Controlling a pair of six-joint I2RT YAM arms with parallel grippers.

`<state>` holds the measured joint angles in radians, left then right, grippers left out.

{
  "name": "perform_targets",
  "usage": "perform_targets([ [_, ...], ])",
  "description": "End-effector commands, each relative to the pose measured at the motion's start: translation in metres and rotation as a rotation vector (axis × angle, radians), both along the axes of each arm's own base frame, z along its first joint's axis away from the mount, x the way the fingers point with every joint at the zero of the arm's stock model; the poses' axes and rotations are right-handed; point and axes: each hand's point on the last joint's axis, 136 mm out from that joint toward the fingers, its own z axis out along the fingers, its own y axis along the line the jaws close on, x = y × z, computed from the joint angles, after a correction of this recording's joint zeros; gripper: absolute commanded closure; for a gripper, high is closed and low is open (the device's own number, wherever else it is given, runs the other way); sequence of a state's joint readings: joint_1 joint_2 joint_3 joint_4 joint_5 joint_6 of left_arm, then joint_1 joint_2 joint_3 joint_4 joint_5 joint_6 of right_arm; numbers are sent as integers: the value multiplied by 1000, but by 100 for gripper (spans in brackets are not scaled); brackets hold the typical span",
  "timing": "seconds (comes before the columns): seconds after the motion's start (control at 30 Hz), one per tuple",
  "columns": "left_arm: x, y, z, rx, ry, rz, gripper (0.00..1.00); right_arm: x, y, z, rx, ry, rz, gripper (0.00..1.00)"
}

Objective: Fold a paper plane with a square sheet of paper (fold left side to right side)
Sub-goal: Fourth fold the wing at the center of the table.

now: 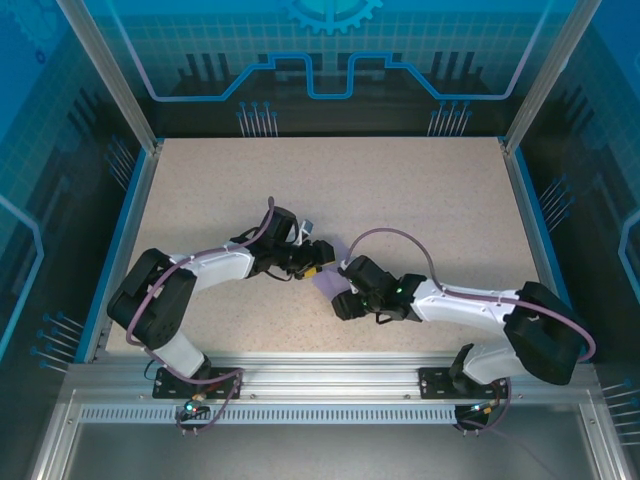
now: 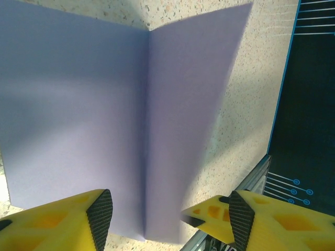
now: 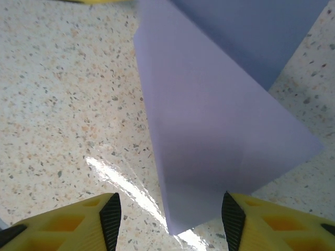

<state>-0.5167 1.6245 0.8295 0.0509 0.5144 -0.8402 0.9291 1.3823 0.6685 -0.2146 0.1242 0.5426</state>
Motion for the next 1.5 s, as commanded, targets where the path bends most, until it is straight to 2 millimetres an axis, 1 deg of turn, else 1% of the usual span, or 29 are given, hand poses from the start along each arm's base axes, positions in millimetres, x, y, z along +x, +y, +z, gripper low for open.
perform_targets([
  [0.0, -2, -4, 16, -27, -31, -12, 35, 4, 6, 0, -6, -17, 6, 44],
  [0.1, -4, -3, 18, -35, -39, -13, 35, 6, 4, -2, -14, -24, 1, 44],
  [0.2, -4, -3, 16, -31, -34, -14, 35, 7, 2, -4, -15, -18, -4, 44],
  [0.27, -4, -4, 13, -31, -27, -17, 35, 7, 1, -2, -11, -20, -6, 44],
  [0.37, -3, -5, 11, -33, -20, -16, 36, 7, 0, 5, 5, -39, -9, 44],
  [0.5, -3, -5, 11, -34, -9, -9, 42, 7, -7, 20, 5, -95, -19, 45],
  [0.6, -2, -6, 13, -40, 1, 1, 50, 1, -4, 33, 9, -164, -5, 45],
  [0.67, -2, -6, 13, -37, 11, 11, 56, -2, -2, 36, 11, -194, -4, 45],
  [0.73, -2, -6, 13, -30, 20, 14, 61, -6, 1, 30, 15, -193, -3, 46],
  [0.83, -2, -6, 11, -18, 31, 17, 67, -7, 6, 19, -7, -178, -11, 48],
  [0.97, -3, -7, 10, -12, 38, 18, 70, -3, 16, 11, -53, -172, -6, 51],
  [1.07, -3, -7, 11, -8, 40, 22, 74, 2, 16, 8, -93, -174, -18, 53],
  [1.27, -1, -7, 12, -3, 48, 37, 78, 3, 19, -3, -139, -156, -3, 60],
  [1.47, -1, -7, 11, 0, 56, 43, 80, 6, 19, -13, -182, -141, -4, 67],
])
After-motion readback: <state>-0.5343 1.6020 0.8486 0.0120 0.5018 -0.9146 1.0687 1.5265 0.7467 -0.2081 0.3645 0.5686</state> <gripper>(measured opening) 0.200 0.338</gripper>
